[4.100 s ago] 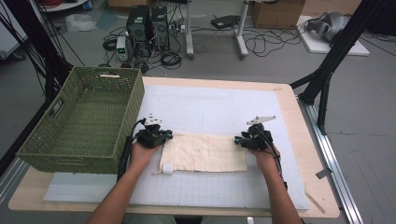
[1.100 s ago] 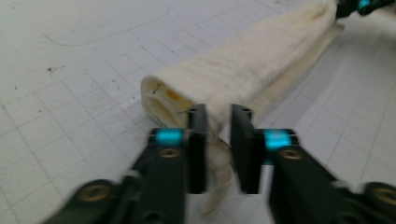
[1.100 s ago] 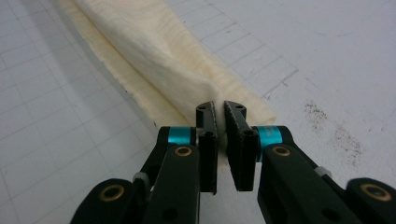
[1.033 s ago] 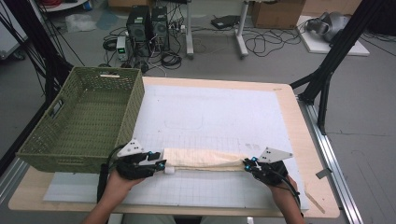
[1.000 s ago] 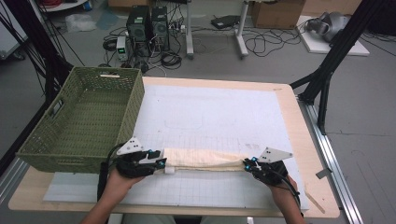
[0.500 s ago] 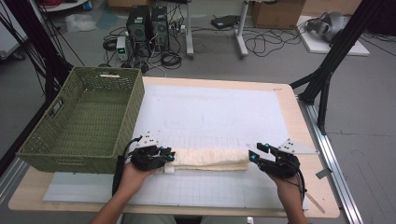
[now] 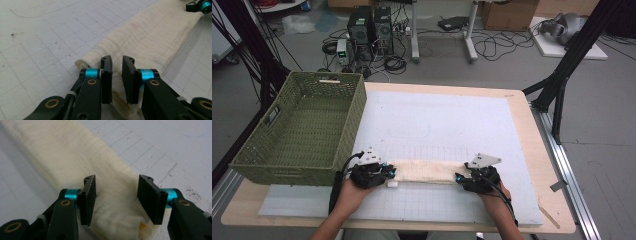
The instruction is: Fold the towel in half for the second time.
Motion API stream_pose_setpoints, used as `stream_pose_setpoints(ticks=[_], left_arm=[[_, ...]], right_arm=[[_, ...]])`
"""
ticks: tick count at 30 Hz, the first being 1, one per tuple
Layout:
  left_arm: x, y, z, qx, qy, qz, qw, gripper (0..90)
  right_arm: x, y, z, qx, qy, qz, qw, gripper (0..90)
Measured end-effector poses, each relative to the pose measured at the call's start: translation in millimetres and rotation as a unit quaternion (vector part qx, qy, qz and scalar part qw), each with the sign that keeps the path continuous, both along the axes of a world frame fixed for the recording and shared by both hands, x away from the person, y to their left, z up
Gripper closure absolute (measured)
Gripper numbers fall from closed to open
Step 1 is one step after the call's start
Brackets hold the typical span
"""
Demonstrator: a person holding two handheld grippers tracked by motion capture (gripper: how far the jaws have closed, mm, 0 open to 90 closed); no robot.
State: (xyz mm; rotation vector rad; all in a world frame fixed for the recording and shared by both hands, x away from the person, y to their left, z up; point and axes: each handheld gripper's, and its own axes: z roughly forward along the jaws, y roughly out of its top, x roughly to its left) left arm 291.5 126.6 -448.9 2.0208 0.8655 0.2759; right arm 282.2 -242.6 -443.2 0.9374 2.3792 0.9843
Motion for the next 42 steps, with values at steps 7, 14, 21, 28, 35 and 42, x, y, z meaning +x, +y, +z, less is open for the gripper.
stream_pose_setpoints(ticks=[7, 14, 21, 28, 35, 42], left_arm=[[-1.2, 0.3, 0.7, 0.011, -0.002, 0.004, 0.9999, 81.3], [-2.5, -1.0, 1.3, 0.019, -0.004, 0.012, 0.9997, 83.0], [-2.2, -0.6, 0.5, 0.012, -0.003, 0.013, 0.9998, 83.0], [-2.3, 0.2, -0.2, 0.009, -0.003, 0.013, 0.9999, 82.6], [-2.0, 0.7, -0.3, 0.006, -0.001, 0.013, 0.9999, 82.8], [-2.0, 2.1, -0.2, 0.001, 0.003, 0.015, 0.9999, 82.9]], right_arm=[[-9.5, -19.8, -3.5, 0.018, -0.010, -0.011, 0.9997, 42.0], [-11.8, -24.7, -3.4, 0.026, 0.005, -0.028, 0.9993, 34.4], [-12.7, -45.4, 13.0, 0.098, -0.017, -0.043, 0.9941, 33.0], [-2.2, -42.8, 18.4, 0.131, -0.015, -0.024, 0.9910, 74.1], [0.3, -35.6, -3.7, 0.052, 0.015, -0.008, 0.9985, 72.8], [-4.9, -39.1, -1.1, 0.023, 0.001, -0.013, 0.9996, 64.7]])
